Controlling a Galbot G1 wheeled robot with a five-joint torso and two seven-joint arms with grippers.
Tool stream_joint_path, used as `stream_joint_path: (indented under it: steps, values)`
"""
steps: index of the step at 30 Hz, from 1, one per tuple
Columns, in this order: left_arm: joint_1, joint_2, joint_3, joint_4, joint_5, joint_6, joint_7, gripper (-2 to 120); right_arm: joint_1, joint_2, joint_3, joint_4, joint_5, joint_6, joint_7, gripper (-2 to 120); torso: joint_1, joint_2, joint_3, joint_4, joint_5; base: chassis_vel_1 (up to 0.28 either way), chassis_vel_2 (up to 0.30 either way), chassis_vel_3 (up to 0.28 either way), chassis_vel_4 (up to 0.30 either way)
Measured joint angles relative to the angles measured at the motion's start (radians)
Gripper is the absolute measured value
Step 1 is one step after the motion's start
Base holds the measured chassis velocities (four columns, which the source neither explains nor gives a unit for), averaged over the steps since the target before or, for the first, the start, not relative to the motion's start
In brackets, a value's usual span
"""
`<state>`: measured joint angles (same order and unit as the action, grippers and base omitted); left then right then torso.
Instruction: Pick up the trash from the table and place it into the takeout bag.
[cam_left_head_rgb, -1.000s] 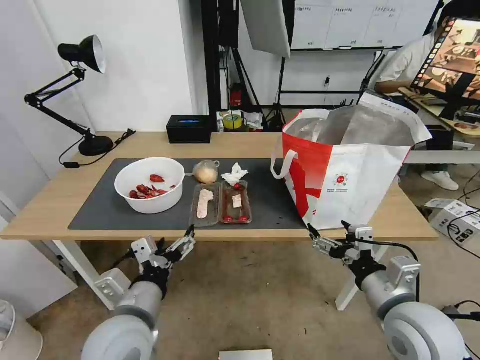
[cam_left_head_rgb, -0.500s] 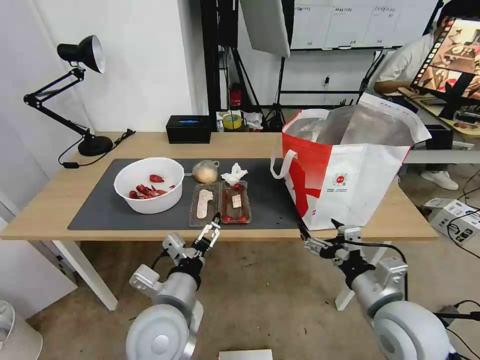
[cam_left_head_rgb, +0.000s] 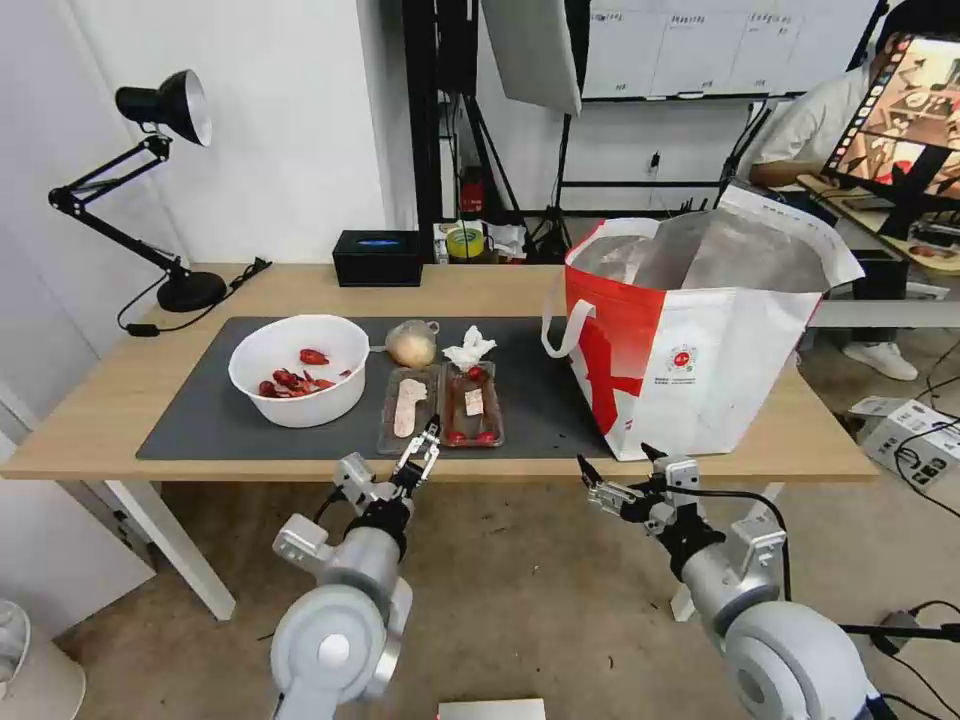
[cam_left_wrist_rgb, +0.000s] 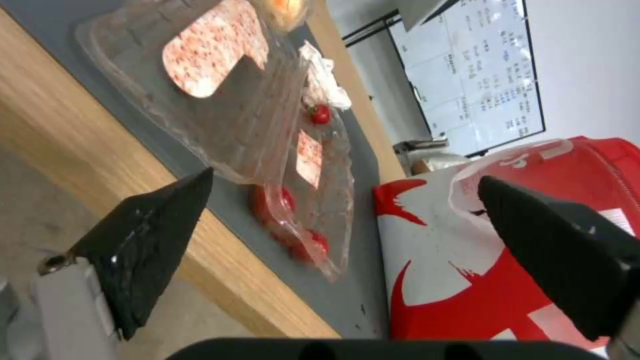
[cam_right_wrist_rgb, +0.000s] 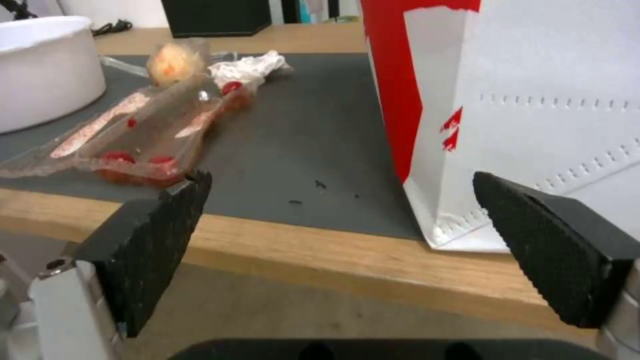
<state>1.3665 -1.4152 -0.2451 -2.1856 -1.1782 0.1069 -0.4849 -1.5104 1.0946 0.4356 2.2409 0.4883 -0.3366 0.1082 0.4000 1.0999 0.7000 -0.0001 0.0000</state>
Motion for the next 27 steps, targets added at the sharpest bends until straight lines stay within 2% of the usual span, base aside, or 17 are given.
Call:
stream_joint_path:
  steps: [10,16,27]
  values:
    - [-0.041,0.001,0.02,0.037,-0.017,0.001,-0.001,100,-0.006,0.023,-0.004,-0.014,-0.02,0.007,-0.002,100,0.0,0.0,0.0,0.0,0.0,0.0,0.0,0.0,0.0]
    - [-0.056,0.0,0.028,0.045,-0.034,0.02,-0.047,100,-0.009,0.028,-0.003,-0.018,-0.03,0.012,-0.003,100,0.0,0.0,0.0,0.0,0.0,0.0,0.0,0.0,0.0]
    - [-0.082,-0.029,0.028,0.09,-0.05,0.021,-0.053,100,-0.015,0.048,-0.004,-0.042,-0.052,0.031,-0.013,100,0.0,0.0,0.0,0.0,0.0001,0.0,0.0,0.0,0.0]
